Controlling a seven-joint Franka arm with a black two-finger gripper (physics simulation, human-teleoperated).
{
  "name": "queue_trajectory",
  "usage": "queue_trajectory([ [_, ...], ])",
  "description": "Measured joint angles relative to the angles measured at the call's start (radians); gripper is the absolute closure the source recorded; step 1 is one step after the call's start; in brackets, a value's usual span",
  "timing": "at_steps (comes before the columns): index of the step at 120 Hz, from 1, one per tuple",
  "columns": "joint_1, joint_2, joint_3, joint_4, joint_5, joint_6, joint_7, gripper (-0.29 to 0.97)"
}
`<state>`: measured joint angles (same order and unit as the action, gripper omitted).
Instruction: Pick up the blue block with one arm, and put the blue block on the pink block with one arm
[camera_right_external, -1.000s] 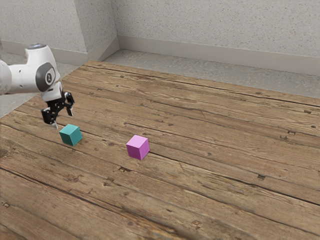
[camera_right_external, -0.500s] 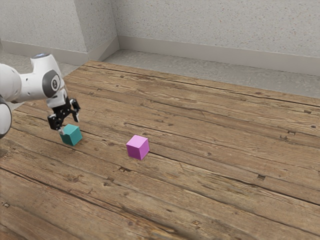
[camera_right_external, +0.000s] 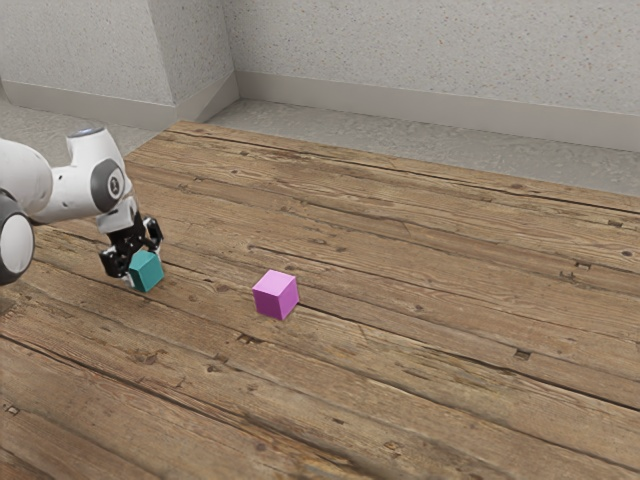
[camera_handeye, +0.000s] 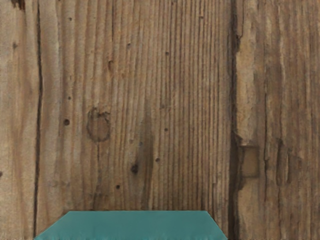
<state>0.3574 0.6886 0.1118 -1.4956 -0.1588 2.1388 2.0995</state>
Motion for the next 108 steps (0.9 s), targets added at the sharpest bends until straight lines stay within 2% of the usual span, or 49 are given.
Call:
queue_trajectory([
  [13, 0.000, 0.004, 0.000, 0.000, 0.000, 0.011, 0.006, 0.26],
  [26, 0.002, -0.016, 0.000, -0.010, -0.001, 0.020, 0.012, 0.35],
  [45, -0.008, -0.195, -0.012, -0.142, -0.004, 0.025, 0.019, 0.38],
  [54, -0.032, -0.242, -0.022, -0.159, -0.005, 0.016, 0.019, 0.38],
  [80, -0.102, -0.269, -0.064, -0.153, -0.007, -0.014, 0.005, 0.36],
  [108, -0.164, -0.261, -0.073, -0.122, -0.009, -0.027, -0.017, 0.35],
])
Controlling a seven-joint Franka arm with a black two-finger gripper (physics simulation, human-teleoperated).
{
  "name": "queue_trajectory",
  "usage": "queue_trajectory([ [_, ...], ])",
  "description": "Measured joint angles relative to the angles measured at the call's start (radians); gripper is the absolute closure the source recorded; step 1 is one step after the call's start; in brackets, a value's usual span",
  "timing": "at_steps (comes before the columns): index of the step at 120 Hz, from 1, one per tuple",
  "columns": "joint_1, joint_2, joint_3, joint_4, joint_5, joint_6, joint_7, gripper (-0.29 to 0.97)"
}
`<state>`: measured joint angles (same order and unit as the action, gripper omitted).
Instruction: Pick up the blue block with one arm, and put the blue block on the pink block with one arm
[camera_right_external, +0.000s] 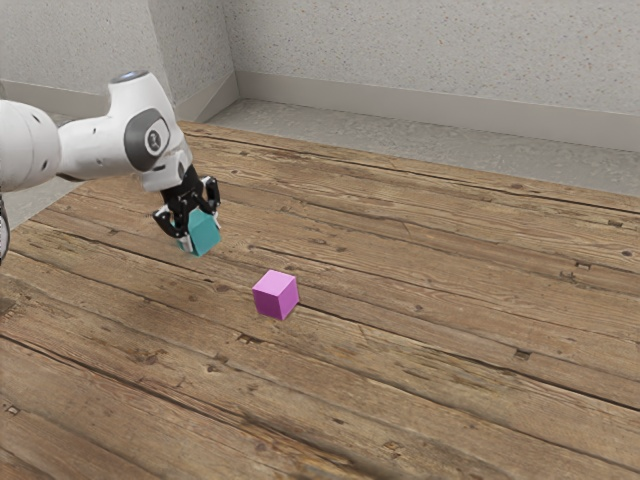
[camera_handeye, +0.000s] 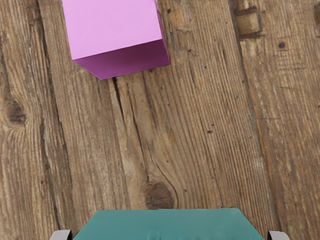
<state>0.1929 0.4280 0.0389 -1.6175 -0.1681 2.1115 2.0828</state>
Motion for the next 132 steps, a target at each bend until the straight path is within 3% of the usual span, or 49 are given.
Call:
queue_trajectory([
  [55, -0.130, 0.031, -0.002, 0.060, -0.001, -0.007, -0.161, 0.33],
  [132, -0.205, 0.105, -0.002, 0.066, -0.034, -0.007, -0.389, 0.33],
])
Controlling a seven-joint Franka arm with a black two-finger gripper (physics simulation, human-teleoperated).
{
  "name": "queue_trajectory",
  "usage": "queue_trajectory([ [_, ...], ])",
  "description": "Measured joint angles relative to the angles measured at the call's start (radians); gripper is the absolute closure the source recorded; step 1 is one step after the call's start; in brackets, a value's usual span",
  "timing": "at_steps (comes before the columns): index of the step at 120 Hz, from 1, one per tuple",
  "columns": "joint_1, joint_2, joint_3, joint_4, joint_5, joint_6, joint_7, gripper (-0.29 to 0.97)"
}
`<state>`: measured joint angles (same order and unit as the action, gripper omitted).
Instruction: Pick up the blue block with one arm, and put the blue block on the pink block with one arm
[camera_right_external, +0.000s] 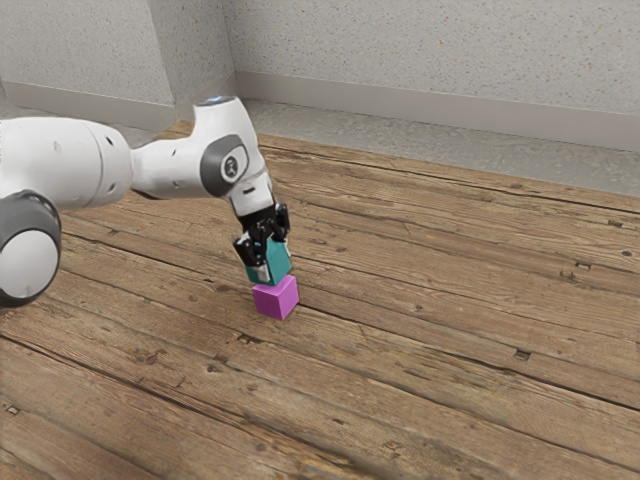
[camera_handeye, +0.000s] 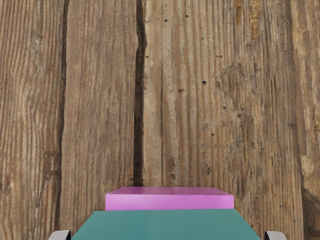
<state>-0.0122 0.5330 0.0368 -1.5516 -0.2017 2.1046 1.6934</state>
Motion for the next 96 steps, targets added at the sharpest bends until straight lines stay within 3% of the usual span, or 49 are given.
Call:
queue_trajectory([
  [49, -0.001, -0.002, 0.002, -0.012, 0.005, -0.010, -0.058, 0.08],
  [58, -0.009, -0.055, 0.001, -0.030, 0.005, -0.018, -0.065, 0.06],
  [70, -0.012, -0.225, 0.002, -0.103, 0.010, -0.060, -0.074, 0.03],
  [83, -0.004, -0.409, 0.007, -0.092, 0.111, -0.202, -0.098, 0.02],
  [96, 0.008, -0.477, 0.010, 0.010, 0.225, -0.378, -0.163, 0.01],
])
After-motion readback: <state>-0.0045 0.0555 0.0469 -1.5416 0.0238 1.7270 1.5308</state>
